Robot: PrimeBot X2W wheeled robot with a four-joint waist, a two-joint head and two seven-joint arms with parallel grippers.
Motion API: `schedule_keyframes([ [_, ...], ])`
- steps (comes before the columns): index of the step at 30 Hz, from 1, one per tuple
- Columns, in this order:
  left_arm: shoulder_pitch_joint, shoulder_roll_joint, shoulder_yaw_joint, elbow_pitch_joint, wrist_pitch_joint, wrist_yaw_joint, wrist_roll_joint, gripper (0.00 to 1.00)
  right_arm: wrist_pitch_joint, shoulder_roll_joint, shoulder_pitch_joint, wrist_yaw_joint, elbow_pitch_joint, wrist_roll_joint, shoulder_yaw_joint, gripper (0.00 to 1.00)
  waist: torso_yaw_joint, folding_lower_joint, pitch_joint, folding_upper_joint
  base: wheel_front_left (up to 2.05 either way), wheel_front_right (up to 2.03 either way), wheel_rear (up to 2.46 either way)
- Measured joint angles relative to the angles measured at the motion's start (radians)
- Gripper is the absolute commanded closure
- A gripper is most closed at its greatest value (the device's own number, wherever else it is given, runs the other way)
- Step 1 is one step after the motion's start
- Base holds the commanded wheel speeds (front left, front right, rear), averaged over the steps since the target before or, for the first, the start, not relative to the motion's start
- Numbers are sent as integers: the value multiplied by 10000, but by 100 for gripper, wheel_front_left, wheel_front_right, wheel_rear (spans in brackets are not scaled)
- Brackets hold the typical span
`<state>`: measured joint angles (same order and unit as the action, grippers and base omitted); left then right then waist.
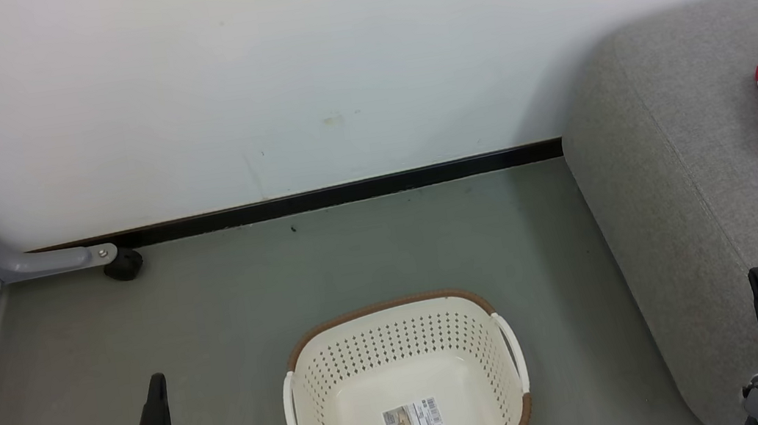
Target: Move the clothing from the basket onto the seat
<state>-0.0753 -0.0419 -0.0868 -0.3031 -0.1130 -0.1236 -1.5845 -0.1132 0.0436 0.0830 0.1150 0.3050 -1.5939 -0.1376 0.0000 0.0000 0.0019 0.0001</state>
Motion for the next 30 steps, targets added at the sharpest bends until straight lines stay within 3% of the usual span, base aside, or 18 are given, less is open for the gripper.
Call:
schedule_keyframes([
  [30,0,0,2,10,0,0,0,100,0,-2,0,2,-6,-2,0,100,0,0,1,0,0,0,0],
])
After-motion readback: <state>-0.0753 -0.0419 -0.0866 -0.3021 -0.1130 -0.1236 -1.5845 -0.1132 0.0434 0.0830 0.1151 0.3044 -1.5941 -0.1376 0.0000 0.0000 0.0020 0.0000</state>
